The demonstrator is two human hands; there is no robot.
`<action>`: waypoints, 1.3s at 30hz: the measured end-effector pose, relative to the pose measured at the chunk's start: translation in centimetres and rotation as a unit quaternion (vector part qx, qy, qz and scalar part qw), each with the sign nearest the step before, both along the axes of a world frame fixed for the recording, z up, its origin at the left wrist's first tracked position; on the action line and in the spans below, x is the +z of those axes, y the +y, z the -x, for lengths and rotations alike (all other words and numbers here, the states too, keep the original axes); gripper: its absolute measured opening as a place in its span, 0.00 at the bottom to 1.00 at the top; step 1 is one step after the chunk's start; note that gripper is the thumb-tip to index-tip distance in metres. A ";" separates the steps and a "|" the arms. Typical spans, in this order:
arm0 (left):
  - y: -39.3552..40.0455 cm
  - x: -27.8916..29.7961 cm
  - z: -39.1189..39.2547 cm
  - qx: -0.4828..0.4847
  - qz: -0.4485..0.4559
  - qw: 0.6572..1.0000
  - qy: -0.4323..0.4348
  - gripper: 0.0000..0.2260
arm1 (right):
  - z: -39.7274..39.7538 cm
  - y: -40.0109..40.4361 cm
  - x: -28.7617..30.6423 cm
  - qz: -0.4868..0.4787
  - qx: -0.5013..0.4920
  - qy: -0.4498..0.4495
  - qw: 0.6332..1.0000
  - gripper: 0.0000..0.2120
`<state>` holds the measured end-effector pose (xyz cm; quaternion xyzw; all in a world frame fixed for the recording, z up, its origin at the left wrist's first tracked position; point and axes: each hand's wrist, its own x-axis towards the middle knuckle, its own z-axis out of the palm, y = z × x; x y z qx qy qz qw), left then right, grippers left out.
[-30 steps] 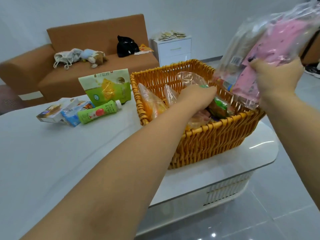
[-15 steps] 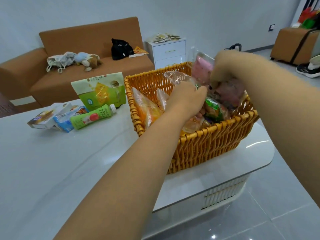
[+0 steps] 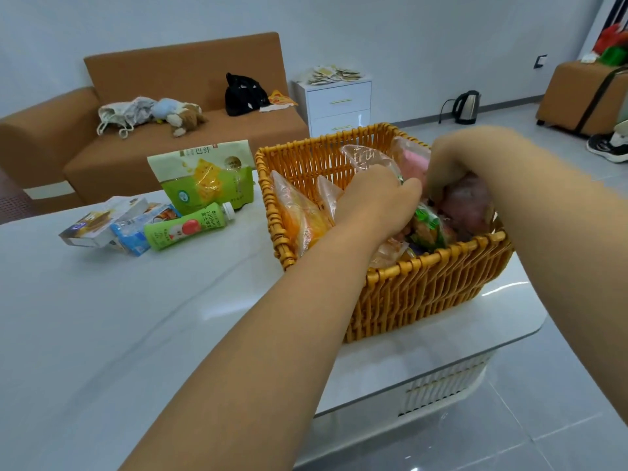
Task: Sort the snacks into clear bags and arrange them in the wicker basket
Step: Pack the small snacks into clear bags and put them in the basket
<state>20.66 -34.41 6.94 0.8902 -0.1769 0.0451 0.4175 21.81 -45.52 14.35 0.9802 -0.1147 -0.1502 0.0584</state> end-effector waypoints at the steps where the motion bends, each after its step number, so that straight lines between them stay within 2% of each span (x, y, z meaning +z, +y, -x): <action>1: 0.1 -0.1 -0.2 0.004 0.003 1.000 -0.001 0.19 | 0.2 -0.3 0.1 0.020 0.000 0.004 1.000 0.24; 3: 0.2 -0.2 -0.4 -0.003 0.000 1.000 0.012 0.20 | 0.7 -0.5 0.1 0.031 -0.007 0.012 0.999 0.23; 6: 0.0 -0.1 -0.2 -0.054 -0.018 0.997 0.057 0.17 | 1.2 -0.1 -1.3 -0.018 0.014 0.006 1.000 0.27; 8: 0.0 -0.2 -0.1 -0.067 -0.021 0.996 0.064 0.18 | 0.5 -0.5 -2.5 -0.035 -0.017 -0.029 0.999 0.28; 10: 0.0 -0.2 0.2 -0.050 -0.005 0.996 0.069 0.23 | 0.4 -0.7 -2.8 -0.035 -0.028 -0.075 0.996 0.25; 12: 0.3 0.7 0.4 0.017 0.002 1.000 0.025 0.27 | 0.3 -1.3 -2.9 -0.058 -0.015 -0.165 0.984 0.17; 13: 0.7 1.5 0.4 0.063 -0.008 0.998 -0.017 0.25 | 0.4 -1.4 -2.8 -0.080 -0.010 -0.231 0.970 0.16; 15: 2.0 3.7 0.4 0.135 -0.072 0.983 -0.103 0.16 | 1.0 -0.8 -2.2 -0.135 0.020 -0.371 0.919 0.18; 16: 2.7 4.6 0.5 0.148 -0.122 0.975 -0.111 0.11 | 1.4 -0.1 -1.7 -0.156 0.037 -0.397 0.904 0.19; 17: 3.4 5.3 0.7 0.150 -0.176 0.968 -0.095 0.08 | 1.9 0.6 -1.3 -0.174 0.049 -0.388 0.904 0.19; 20: 4.3 5.2 1.2 0.145 -0.312 0.939 -0.007 0.09 | 3.1 2.6 -1.8 -0.139 0.044 -0.234 0.961 0.17; 22: 4.3 4.4 1.1 0.124 -0.338 0.932 0.052 0.13 | 3.7 3.1 -2.8 -0.127 0.017 -0.167 0.978 0.10; 25: 3.8 4.2 1.5 0.087 -0.305 0.941 0.119 0.12 | 4.1 3.0 -3.5 -0.181 -0.020 -0.183 0.966 0.18; 28: 3.3 4.2 2.4 0.104 -0.215 0.966 0.102 0.03 | 4.0 2.7 -3.9 -0.196 -0.018 -0.204 0.959 0.19; 31: 3.4 3.2 2.8 0.131 -0.173 0.973 0.076 0.09 | 4.2 2.5 -4.4 -0.198 -0.026 -0.207 0.958 0.24; 34: 3.5 3.0 2.9 0.130 -0.132 0.978 0.091 0.03 | 3.8 2.5 -5.0 -0.201 -0.042 -0.190 0.960 0.26; 35: 3.6 3.1 2.8 0.134 -0.105 0.981 0.098 0.07 | 3.8 2.7 -5.1 -0.208 -0.043 -0.188 0.959 0.27; 37: 4.1 3.8 3.1 0.131 -0.068 0.985 0.094 0.09 | 4.3 3.2 -5.0 -0.235 -0.024 -0.238 0.942 0.27; 39: 5.1 4.5 3.8 0.126 -0.063 0.989 0.051 0.02 | 5.9 4.2 -5.0 -0.266 0.038 -0.375 0.887 0.24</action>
